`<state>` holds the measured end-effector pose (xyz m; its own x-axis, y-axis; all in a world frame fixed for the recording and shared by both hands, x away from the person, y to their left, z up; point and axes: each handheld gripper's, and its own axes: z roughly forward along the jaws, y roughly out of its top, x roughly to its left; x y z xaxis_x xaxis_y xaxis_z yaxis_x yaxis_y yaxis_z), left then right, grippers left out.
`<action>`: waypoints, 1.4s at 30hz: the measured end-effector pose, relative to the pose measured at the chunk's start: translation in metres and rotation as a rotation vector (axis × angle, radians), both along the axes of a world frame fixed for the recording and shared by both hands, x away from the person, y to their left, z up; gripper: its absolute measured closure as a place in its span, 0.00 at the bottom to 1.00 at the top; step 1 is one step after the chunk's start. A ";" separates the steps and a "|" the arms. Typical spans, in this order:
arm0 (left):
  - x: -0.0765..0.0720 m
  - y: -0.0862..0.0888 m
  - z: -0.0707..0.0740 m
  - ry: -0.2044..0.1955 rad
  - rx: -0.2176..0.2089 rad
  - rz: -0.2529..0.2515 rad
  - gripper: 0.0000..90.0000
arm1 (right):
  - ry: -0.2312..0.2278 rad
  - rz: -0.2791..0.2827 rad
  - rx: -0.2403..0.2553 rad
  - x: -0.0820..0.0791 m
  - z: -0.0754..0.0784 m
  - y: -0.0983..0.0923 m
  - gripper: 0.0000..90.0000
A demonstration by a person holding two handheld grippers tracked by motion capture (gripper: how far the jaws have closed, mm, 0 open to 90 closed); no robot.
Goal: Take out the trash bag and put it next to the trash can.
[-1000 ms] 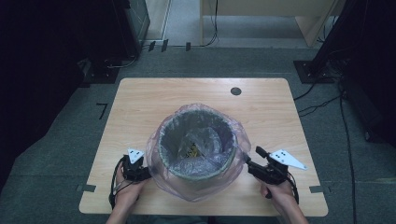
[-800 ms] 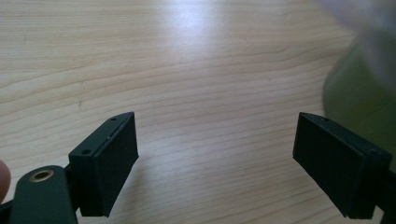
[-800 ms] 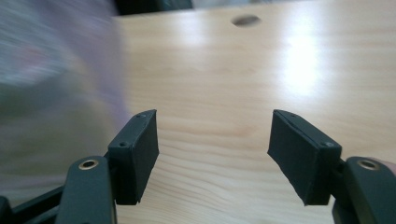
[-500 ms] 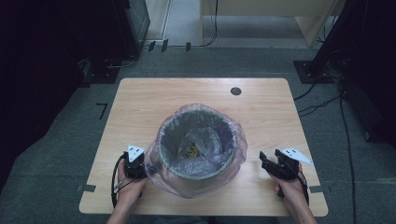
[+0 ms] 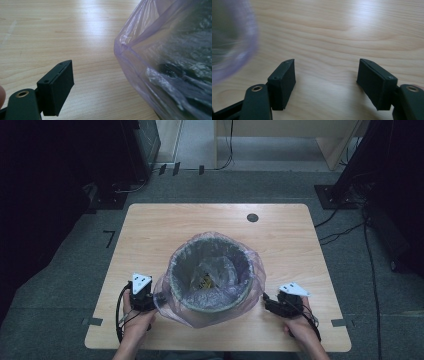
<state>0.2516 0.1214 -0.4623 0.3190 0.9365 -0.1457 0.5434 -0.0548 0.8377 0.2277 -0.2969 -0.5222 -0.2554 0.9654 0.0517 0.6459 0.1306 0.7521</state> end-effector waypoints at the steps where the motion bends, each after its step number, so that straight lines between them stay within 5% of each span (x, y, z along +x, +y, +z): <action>1: 0.000 0.000 0.001 -0.002 -0.005 0.000 0.15 | 0.003 0.014 -0.001 -0.001 0.000 0.006 0.33; 7: -0.002 0.001 0.007 -0.023 -0.028 -0.007 0.15 | -0.033 0.111 0.120 -0.003 0.006 0.029 0.33; 16: -0.006 0.001 0.025 -0.066 -0.069 -0.013 0.15 | -0.190 0.068 0.341 -0.011 0.045 0.027 0.33; 26: -0.011 0.004 0.061 -0.136 -0.118 -0.012 0.15 | -0.310 0.023 0.378 -0.019 0.092 0.011 0.34; 34: -0.001 0.003 0.094 -0.175 -0.165 -0.034 0.17 | -0.382 0.064 0.391 -0.013 0.129 0.012 0.34; 42: 0.020 -0.023 0.102 -0.112 -0.162 -0.144 0.17 | -0.358 0.168 0.366 0.008 0.148 0.037 0.33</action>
<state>0.2718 0.0986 -0.3600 0.4703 0.8475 -0.2459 0.4424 0.0147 0.8967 0.2352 -0.2601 -0.3746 -0.4680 0.8450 0.2588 0.3339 -0.1021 0.9371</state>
